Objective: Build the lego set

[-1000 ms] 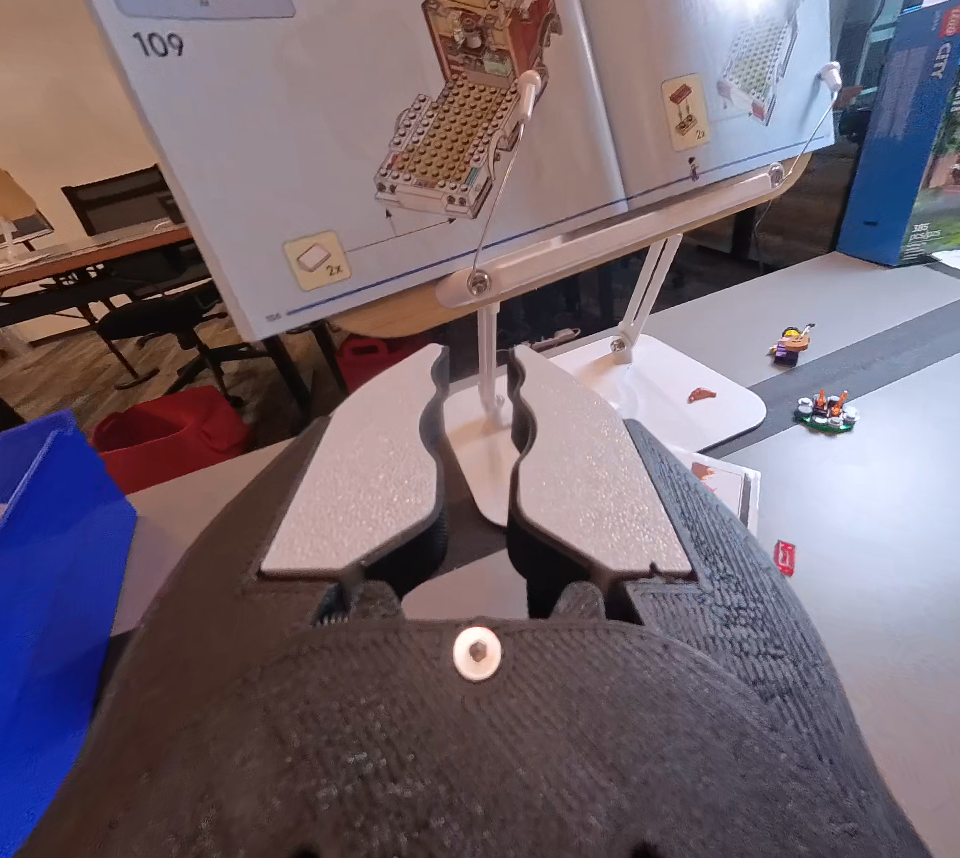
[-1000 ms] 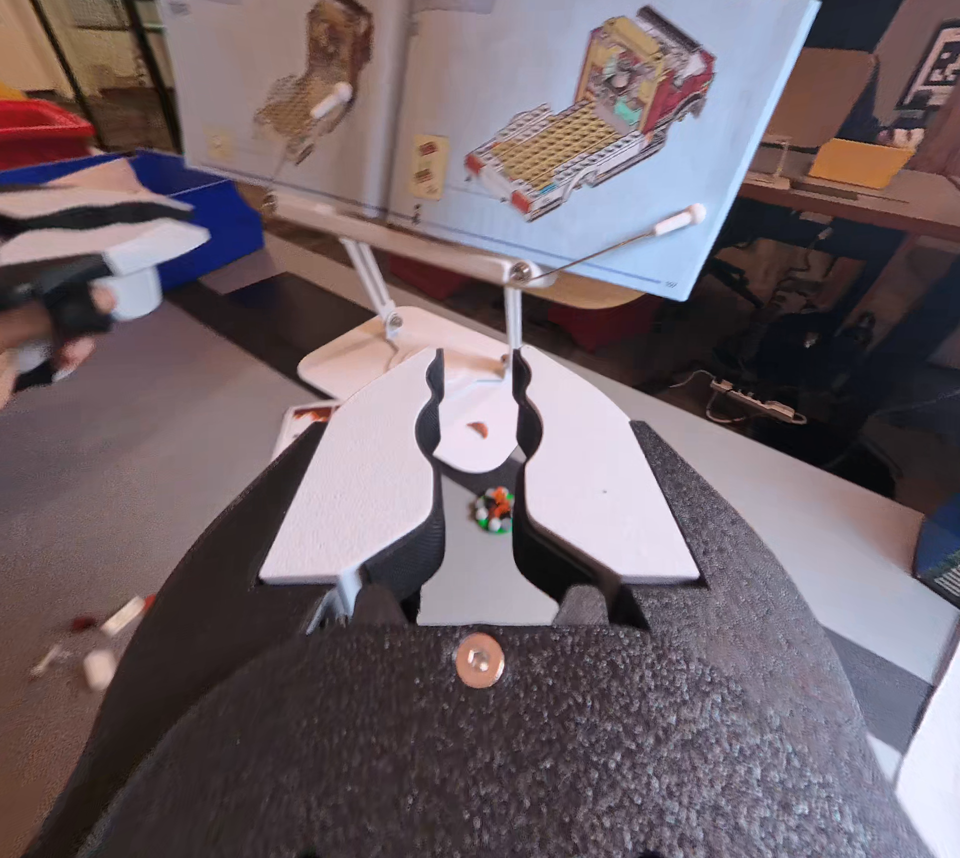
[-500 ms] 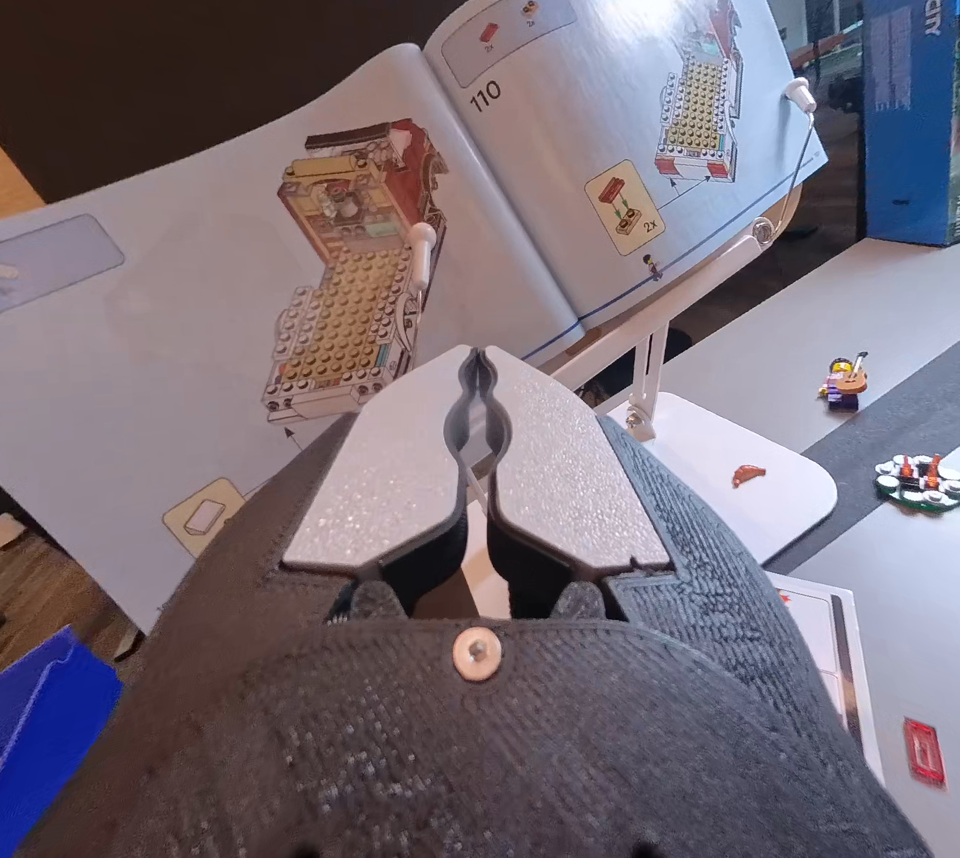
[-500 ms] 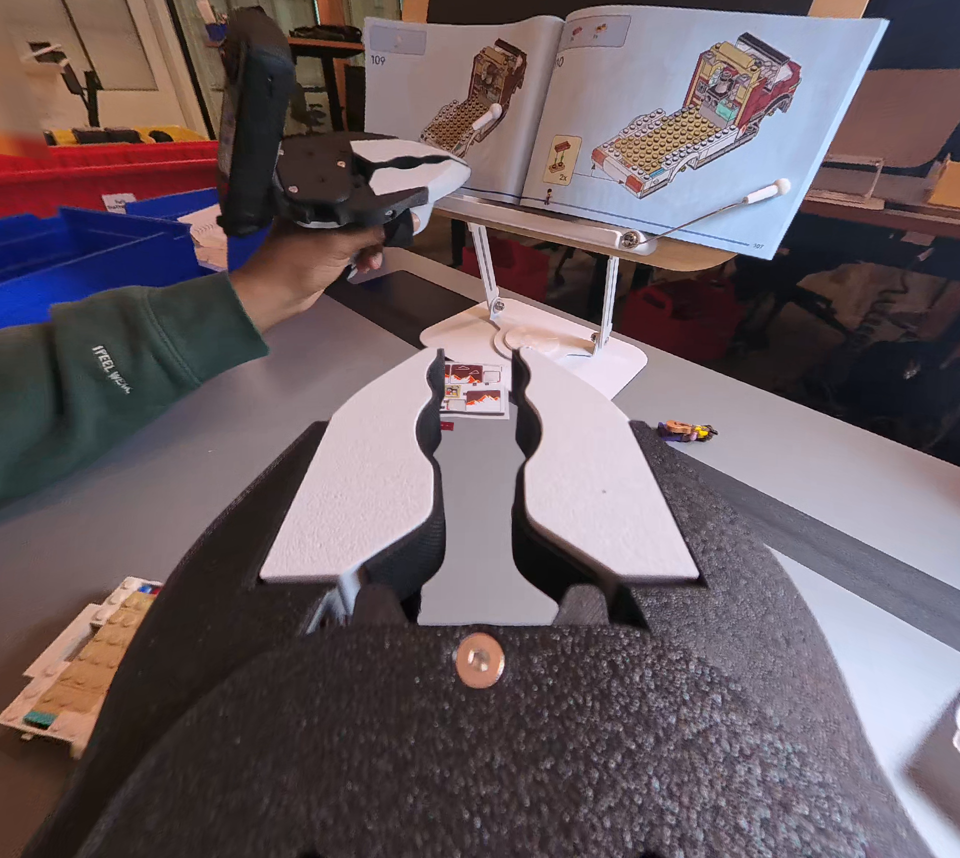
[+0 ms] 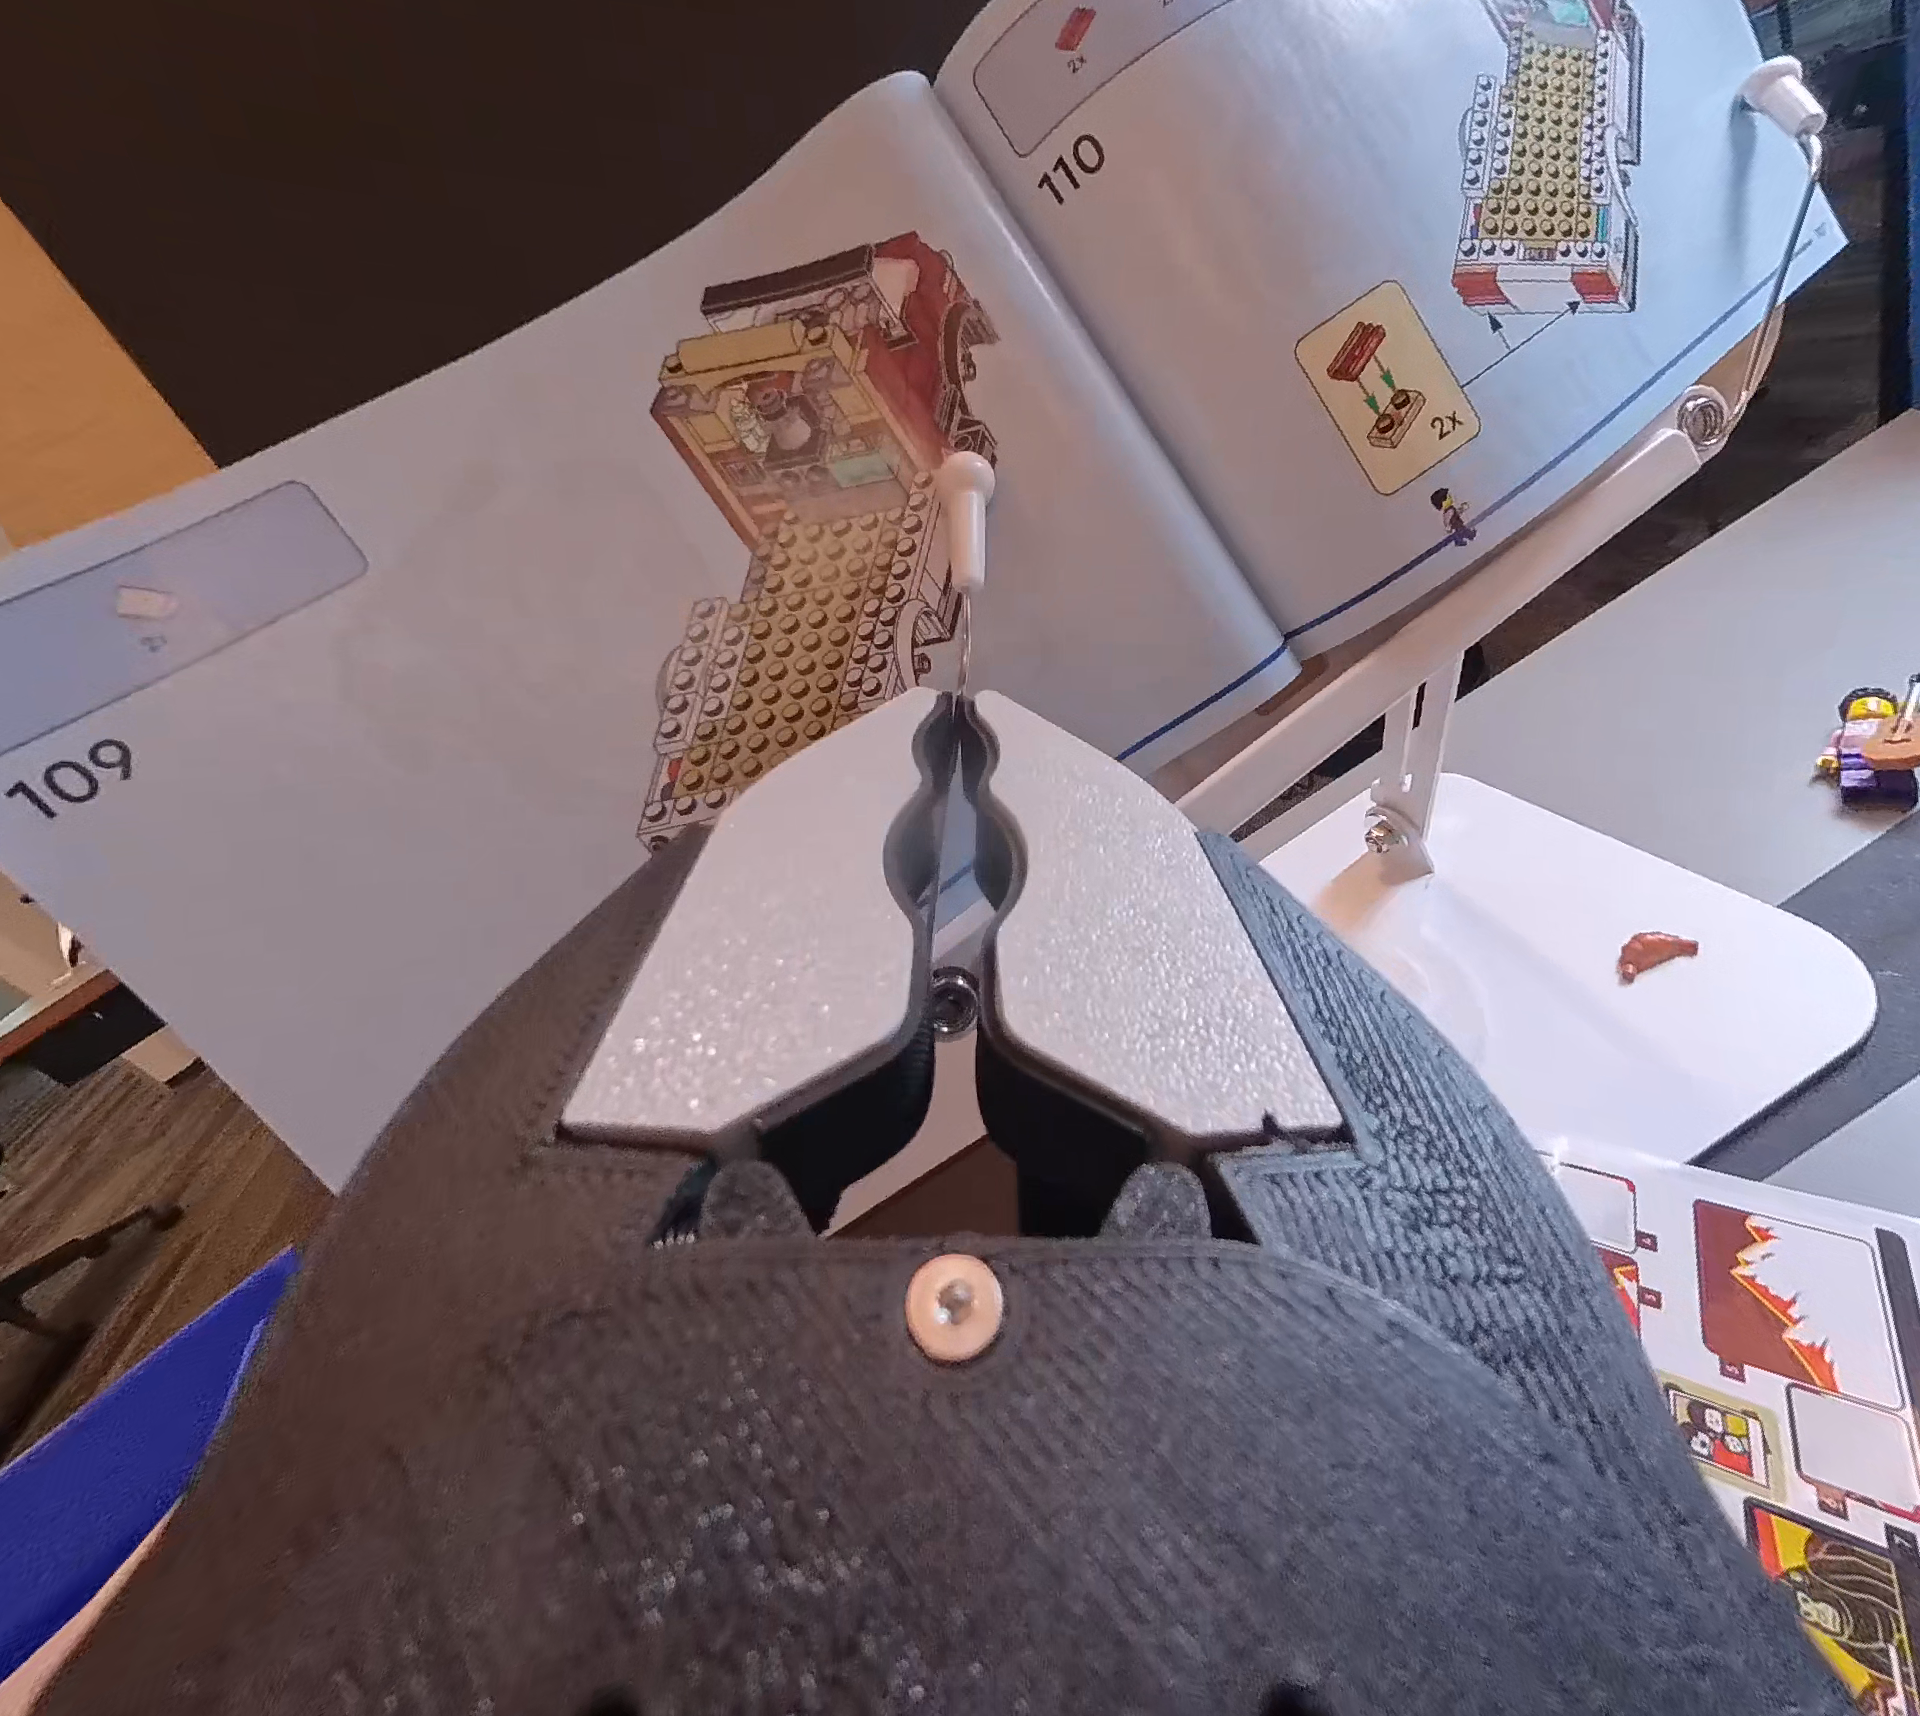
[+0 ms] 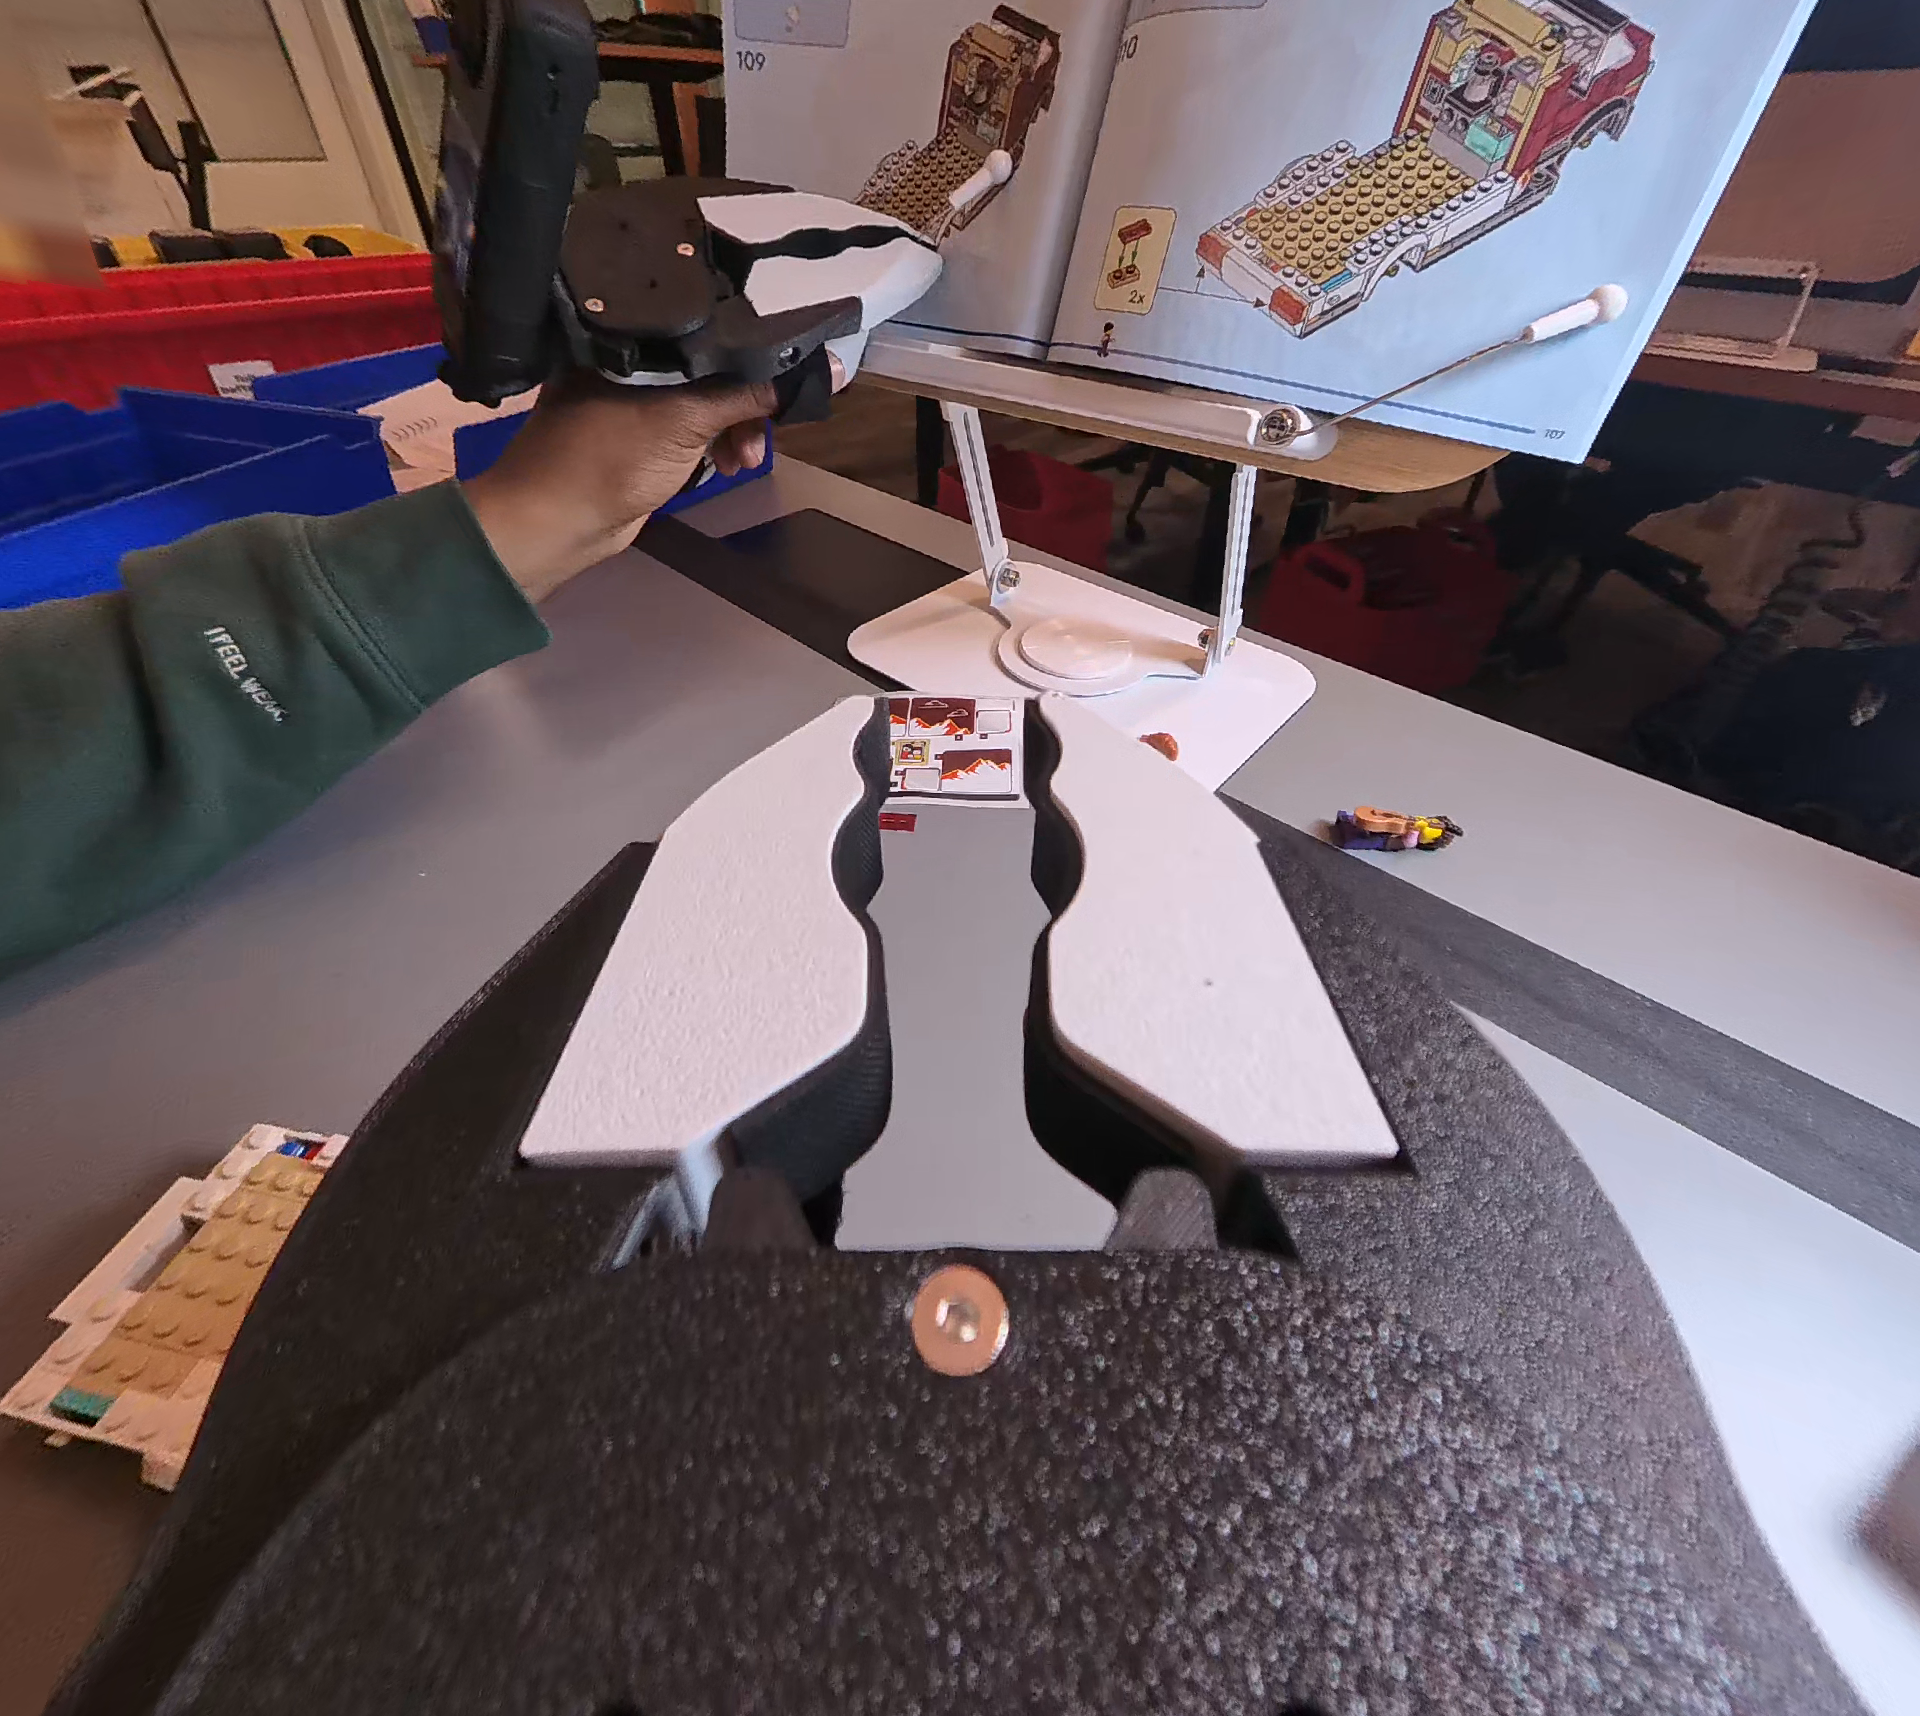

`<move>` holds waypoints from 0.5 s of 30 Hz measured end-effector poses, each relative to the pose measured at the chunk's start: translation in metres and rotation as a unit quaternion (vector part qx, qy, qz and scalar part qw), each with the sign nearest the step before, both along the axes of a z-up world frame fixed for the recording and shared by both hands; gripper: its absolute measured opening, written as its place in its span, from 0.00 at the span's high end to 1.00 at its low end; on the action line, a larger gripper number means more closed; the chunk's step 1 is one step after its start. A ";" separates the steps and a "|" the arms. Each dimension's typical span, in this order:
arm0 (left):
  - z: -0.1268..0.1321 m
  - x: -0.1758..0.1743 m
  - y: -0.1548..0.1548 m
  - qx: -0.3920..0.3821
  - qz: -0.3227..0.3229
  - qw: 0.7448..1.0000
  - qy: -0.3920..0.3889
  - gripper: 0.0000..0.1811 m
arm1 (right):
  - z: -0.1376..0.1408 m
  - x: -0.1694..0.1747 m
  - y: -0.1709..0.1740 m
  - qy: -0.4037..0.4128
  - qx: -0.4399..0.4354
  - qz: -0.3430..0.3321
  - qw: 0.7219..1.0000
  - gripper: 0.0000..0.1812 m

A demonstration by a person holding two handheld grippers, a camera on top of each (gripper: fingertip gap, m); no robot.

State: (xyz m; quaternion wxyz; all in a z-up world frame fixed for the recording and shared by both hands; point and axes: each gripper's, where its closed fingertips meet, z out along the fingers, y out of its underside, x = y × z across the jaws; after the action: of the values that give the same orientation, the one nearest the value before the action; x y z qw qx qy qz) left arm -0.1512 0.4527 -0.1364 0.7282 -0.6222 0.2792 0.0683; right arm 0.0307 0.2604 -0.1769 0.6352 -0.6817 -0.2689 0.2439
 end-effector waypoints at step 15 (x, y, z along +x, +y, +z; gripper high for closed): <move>0.004 0.000 -0.011 0.014 -0.045 0.999 0.004 0.89 | -0.012 0.002 0.002 -0.012 -0.009 -0.001 1.000 0.86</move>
State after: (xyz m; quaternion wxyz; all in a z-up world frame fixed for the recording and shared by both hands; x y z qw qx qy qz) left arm -0.1509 0.4414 -0.1328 0.7380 -0.5984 0.3090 0.0425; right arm 0.0324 0.2620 -0.1886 0.6262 -0.6906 -0.2733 0.2373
